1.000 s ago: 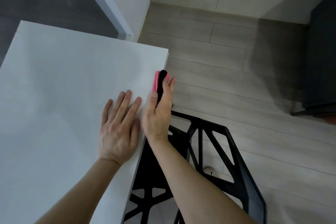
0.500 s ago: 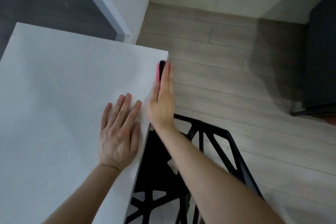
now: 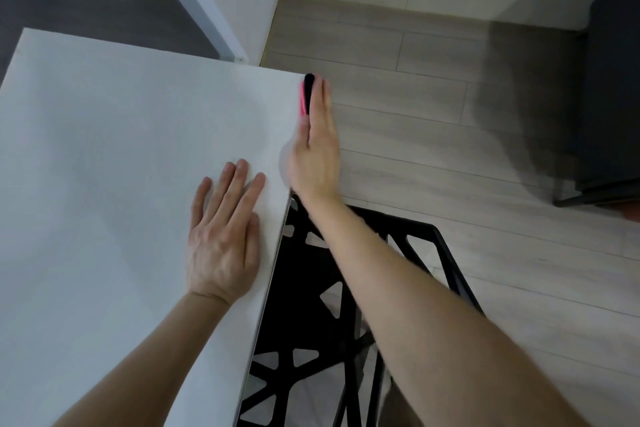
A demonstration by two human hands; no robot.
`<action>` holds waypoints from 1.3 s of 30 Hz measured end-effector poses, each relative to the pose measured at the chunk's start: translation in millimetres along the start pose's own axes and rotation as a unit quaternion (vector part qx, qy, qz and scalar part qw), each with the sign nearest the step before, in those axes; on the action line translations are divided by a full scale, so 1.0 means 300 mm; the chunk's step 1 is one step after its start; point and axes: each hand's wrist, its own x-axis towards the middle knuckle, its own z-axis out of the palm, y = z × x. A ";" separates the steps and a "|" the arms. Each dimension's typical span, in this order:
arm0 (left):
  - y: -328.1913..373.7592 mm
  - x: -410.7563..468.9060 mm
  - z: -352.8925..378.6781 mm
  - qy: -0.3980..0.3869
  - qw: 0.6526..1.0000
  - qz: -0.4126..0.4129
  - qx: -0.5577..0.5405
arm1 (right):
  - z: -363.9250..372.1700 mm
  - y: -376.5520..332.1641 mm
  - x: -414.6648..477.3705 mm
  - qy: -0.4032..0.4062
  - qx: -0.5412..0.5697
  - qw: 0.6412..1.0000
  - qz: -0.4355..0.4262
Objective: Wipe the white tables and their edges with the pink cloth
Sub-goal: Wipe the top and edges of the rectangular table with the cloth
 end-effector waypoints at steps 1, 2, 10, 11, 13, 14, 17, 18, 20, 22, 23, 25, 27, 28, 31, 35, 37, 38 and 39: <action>0.000 -0.002 0.002 -0.001 1.000 0.000 -0.002 | 0.002 -0.008 -0.058 -0.001 0.012 1.000 0.008; 0.001 -0.001 0.004 0.001 1.000 -0.002 -0.002 | 0.001 -0.008 -0.159 -0.014 0.029 0.999 0.003; 0.000 0.000 0.002 -0.001 1.000 -0.002 0.002 | -0.040 -0.002 -0.098 -0.048 0.037 0.998 -0.015; 0.001 0.001 0.001 0.000 1.000 -0.002 0.002 | -0.037 -0.008 -0.011 -0.033 0.029 0.999 -0.007; -0.001 0.001 0.002 -0.002 1.000 0.001 -0.004 | -0.029 -0.023 0.002 -0.018 0.023 1.000 0.002; 0.000 -0.001 0.001 0.000 1.000 0.000 -0.009 | -0.027 -0.026 -0.069 -0.017 0.034 0.999 -0.003; 0.003 0.000 -0.003 0.008 1.000 -0.013 -0.019 | -0.052 -0.011 -0.448 -0.089 0.065 0.993 -0.036; 0.001 -0.001 -0.003 0.012 0.999 -0.018 -0.024 | -0.073 -0.003 -0.549 -0.119 0.067 0.990 -0.042; -0.002 -0.002 -0.001 0.026 0.999 -0.030 -0.022 | -0.099 0.010 -0.553 -0.130 0.061 0.989 -0.043; -0.005 -0.004 0.000 0.048 0.998 -0.041 -0.004 | -0.080 0.012 -0.357 -0.103 0.054 0.993 -0.034; -0.005 -0.005 0.000 0.058 0.997 -0.049 0.005 | -0.064 0.013 -0.231 -0.084 0.042 0.995 -0.026; 0.002 -0.006 0.002 0.082 0.995 -0.061 0.020 | -0.041 0.007 -0.043 -0.041 0.015 0.999 -0.021; -0.005 -0.002 0.009 0.108 0.992 -0.056 0.027 | -0.022 0.005 -0.080 -0.022 0.025 0.999 -0.017; -0.006 -0.006 0.009 0.115 0.991 -0.055 0.026 | -0.018 0.000 -0.181 -0.025 0.049 0.998 -0.020; 0.006 -0.031 -0.010 0.121 0.991 -0.061 0.012 | -0.042 0.003 -0.629 -0.093 0.090 0.991 -0.020; 0.051 -0.233 -0.078 0.104 0.989 -0.110 0.000 | -0.099 0.017 -0.762 -0.156 0.075 0.985 -0.007; 0.073 -0.414 -0.109 0.076 0.992 -0.103 -0.005 | -0.074 0.026 -0.561 -0.120 0.058 0.991 -0.014; 0.076 -0.504 -0.122 0.059 0.994 -0.095 -0.006 | -0.062 0.019 -0.447 -0.093 0.042 0.995 -0.013; 0.073 -0.586 -0.134 0.043 0.995 -0.088 -0.001 | -0.050 0.012 -0.354 -0.065 0.028 0.997 -0.012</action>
